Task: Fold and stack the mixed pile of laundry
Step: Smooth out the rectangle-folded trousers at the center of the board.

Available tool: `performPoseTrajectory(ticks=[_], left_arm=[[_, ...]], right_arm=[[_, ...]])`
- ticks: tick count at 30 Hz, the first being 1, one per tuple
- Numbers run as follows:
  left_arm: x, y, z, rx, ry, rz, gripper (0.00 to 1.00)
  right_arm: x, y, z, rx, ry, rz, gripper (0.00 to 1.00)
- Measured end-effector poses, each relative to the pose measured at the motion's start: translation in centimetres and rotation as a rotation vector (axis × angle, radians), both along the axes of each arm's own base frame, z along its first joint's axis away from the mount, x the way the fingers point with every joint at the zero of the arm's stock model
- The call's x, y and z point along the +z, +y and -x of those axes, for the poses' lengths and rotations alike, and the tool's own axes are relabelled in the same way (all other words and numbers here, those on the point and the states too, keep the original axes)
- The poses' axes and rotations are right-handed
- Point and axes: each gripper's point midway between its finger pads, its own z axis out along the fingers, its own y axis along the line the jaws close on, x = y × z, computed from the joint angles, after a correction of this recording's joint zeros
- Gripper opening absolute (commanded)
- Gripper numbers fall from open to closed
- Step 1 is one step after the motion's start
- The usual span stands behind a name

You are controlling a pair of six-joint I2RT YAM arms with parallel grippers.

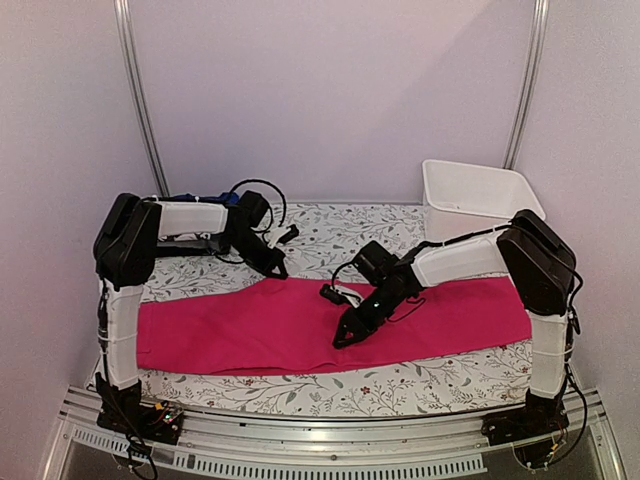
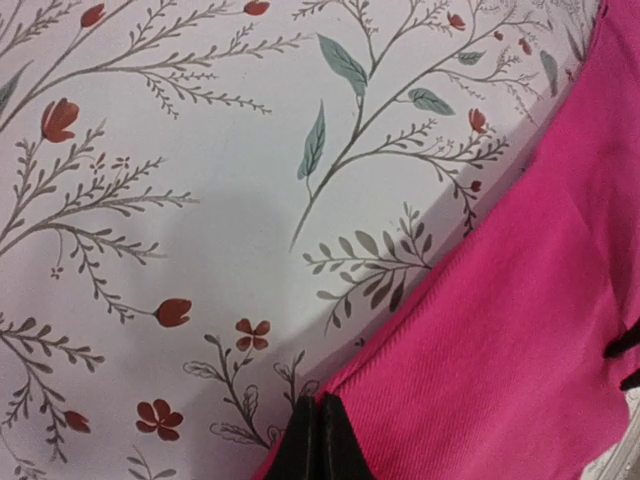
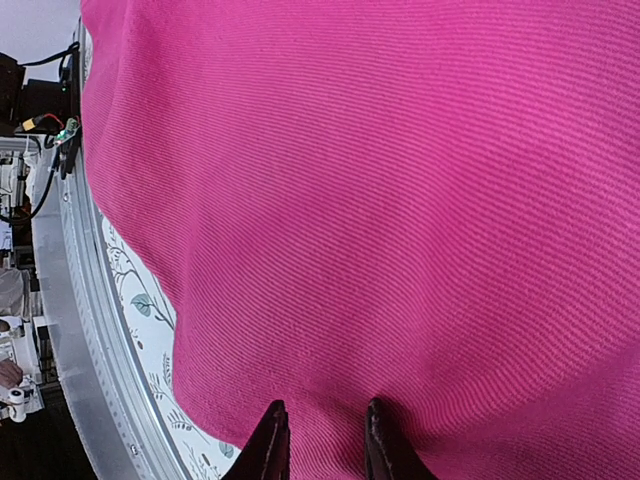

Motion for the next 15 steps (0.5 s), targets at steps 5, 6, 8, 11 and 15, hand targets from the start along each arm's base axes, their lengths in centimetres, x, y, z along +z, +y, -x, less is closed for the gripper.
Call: performPoseTrajectory(ticks=[5,6,8,11,15], left_arm=[[1.9,0.7,-0.9,0.032,-0.008,0.051,0.0],[2.5,0.8,-1.0,0.042,-0.01,0.069,0.0],[3.8,0.9,-1.3,0.055,-0.017,0.099,0.07],[4.8,0.9,-1.8,0.078,-0.034,0.119,0.43],[5.2,1.9,-3.4,0.151,-0.068,0.105,0.63]], right_arm=[[-0.1,-0.1,0.1,-0.001,-0.011,-0.012,0.24],[-0.1,-0.1,0.1,-0.001,-0.012,-0.013,0.24],[-0.2,-0.1,0.1,0.0,-0.012,-0.015,0.24],[-0.2,-0.1,0.1,-0.002,-0.014,-0.019,0.24],[0.0,0.1,0.1,-0.003,-0.006,-0.025,0.39]])
